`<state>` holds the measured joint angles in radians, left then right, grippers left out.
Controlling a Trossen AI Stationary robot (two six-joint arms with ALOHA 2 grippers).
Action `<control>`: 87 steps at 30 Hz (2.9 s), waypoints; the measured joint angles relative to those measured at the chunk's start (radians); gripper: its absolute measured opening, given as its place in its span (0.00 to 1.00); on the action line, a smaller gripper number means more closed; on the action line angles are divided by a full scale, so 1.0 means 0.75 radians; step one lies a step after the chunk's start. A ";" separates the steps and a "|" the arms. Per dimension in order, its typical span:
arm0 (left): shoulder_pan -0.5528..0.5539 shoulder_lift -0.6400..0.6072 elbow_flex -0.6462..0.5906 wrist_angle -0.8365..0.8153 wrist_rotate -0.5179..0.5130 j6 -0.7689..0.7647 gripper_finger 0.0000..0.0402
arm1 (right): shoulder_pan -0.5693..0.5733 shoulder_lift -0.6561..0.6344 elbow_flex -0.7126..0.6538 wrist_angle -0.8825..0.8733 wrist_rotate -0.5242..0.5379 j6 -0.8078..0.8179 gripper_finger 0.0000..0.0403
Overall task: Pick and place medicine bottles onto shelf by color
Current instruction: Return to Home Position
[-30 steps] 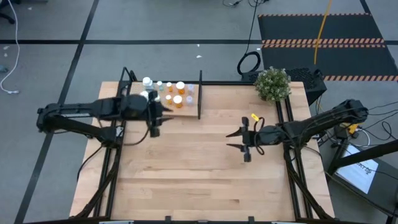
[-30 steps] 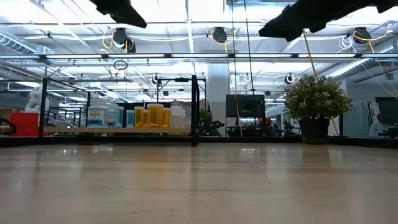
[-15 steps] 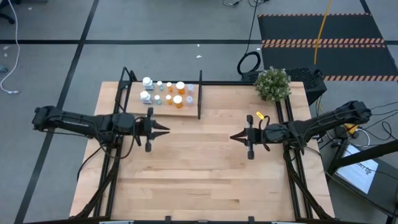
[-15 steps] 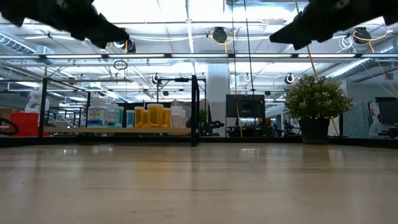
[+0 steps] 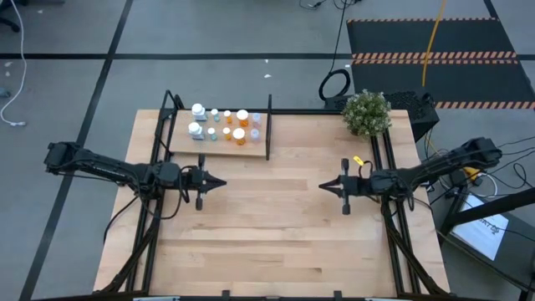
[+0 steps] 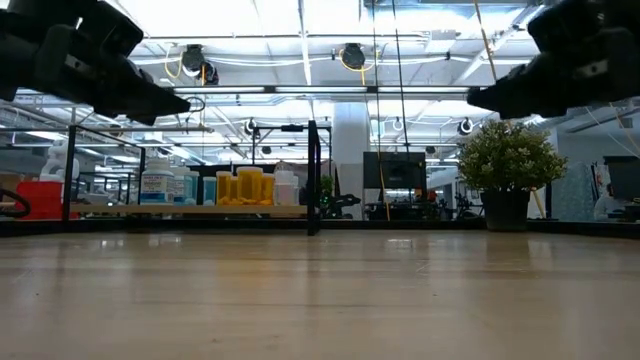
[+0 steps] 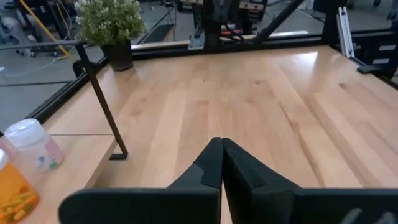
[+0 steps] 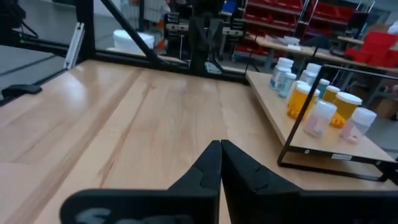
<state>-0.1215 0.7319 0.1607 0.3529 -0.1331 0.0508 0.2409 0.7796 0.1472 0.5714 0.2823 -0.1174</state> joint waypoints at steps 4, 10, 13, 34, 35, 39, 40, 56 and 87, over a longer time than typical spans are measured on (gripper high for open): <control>0.001 -0.004 -0.035 0.046 0.000 0.007 0.03 | 0.000 -0.105 -0.085 0.010 -0.033 0.000 0.00; 0.030 -0.023 -0.082 0.086 0.000 -0.001 0.02 | 0.000 -0.267 -0.136 -0.039 -0.033 0.000 0.00; 0.030 -0.040 -0.097 0.090 0.013 0.009 0.01 | 0.000 -0.338 -0.137 -0.136 -0.033 0.000 0.00; 0.031 -0.273 -0.180 0.056 0.014 0.025 0.05 | 0.000 -1.040 -0.143 -0.666 -0.032 -0.084 0.00; 0.031 -0.273 -0.180 0.050 0.014 0.025 0.05 | -0.001 -1.038 -0.143 -0.673 -0.032 -0.085 0.00; 0.031 -0.273 -0.180 0.049 0.016 0.026 0.03 | -0.020 -1.038 -0.143 -0.685 -0.033 -0.095 0.00; 0.031 -0.272 -0.180 0.045 0.016 0.029 0.02 | -0.029 -1.036 -0.143 -0.688 -0.034 -0.096 0.00; 0.031 -0.272 -0.180 0.046 0.015 0.044 0.06 | -0.348 -1.036 -0.144 -0.691 -0.341 -0.061 0.00; 0.031 -0.921 -0.180 -0.420 0.084 0.088 0.06 | -0.400 -1.035 -0.145 -0.714 -0.340 -0.044 0.00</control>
<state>-0.0986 0.0414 0.0257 0.0378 -0.0700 0.1168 -0.0593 0.0032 0.0383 0.0356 0.0272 -0.1501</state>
